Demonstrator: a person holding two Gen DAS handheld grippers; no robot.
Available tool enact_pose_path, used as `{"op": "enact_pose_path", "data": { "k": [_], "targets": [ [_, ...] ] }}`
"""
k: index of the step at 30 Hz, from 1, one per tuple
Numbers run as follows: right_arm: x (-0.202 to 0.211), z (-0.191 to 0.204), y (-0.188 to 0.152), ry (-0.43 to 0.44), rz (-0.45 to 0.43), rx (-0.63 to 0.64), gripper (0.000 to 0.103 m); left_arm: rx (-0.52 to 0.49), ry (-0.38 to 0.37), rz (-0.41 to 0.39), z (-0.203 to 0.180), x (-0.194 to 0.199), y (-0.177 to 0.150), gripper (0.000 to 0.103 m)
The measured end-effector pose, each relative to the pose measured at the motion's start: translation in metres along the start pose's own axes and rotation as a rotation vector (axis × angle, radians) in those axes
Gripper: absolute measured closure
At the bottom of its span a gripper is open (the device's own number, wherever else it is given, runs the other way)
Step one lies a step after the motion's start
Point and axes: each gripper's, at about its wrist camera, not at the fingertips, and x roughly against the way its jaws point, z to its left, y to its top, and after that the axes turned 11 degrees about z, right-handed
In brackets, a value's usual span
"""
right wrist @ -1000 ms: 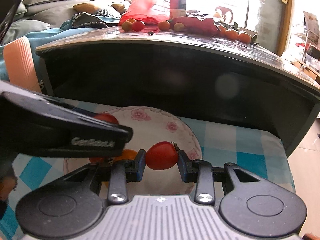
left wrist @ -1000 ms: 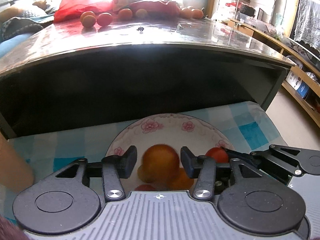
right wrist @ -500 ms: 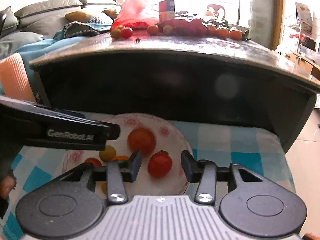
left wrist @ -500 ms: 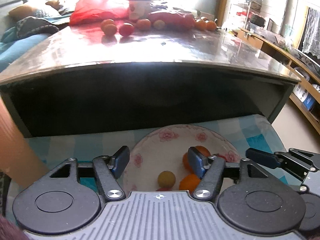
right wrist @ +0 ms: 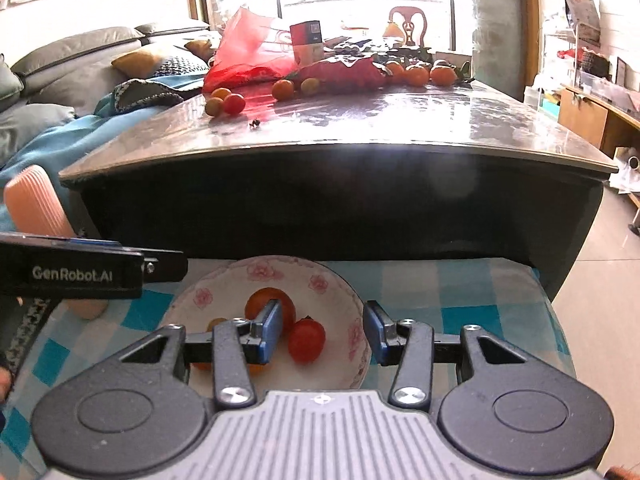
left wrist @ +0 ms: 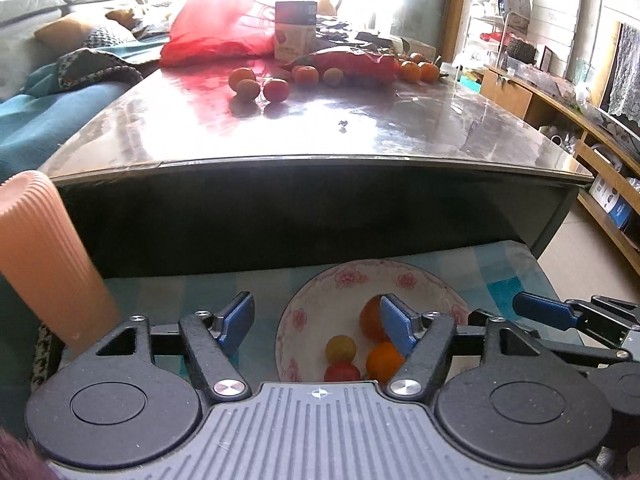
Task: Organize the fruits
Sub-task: 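Withdraw both open grippers from the plate toward the remaining fruit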
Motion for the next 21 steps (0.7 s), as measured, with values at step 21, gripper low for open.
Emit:
{"op": "enact_pose_path", "data": {
  "k": [21],
  "targets": [
    [0.040,0.038,-0.042,0.007,0.074,0.057,0.044,0.029,0.003,0.073,0.022,0.041,-0.060,0.022]
  ]
}}
